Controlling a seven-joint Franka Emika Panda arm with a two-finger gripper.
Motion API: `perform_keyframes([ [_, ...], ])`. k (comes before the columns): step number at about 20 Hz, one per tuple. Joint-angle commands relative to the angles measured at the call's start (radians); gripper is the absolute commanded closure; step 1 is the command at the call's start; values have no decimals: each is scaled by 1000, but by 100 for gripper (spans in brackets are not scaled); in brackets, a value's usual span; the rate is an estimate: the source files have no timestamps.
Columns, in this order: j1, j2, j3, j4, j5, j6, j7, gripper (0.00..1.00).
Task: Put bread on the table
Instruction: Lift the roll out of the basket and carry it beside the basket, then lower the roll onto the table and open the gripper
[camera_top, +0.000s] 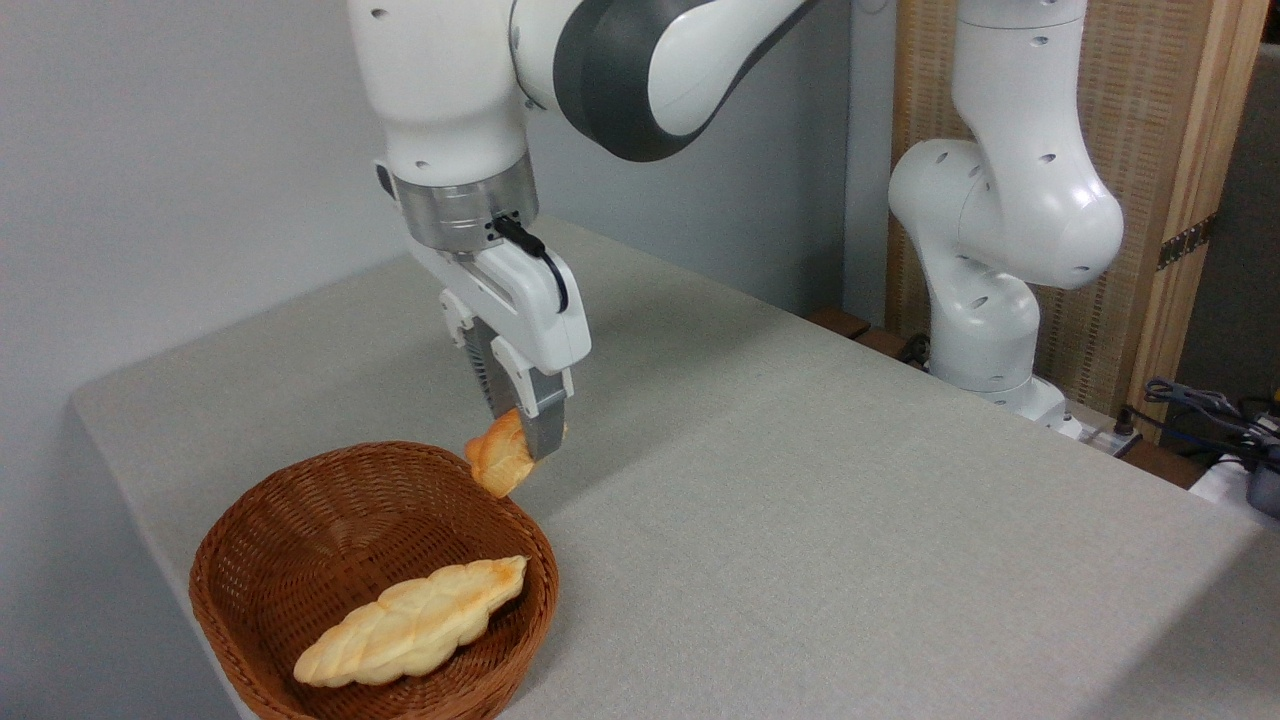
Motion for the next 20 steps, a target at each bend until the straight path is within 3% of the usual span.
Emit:
perform_keyframes([
  [1,-25,-68,3,-92,-13,-8,58,29],
  [3,-39,-68,0,-109,-12,-8,59,10],
  [5,-71,-61,1,-120,-2,-4,59,0],
  [9,-100,-31,1,-120,-1,6,58,0],
  [20,-114,-10,0,-120,2,10,58,0],
])
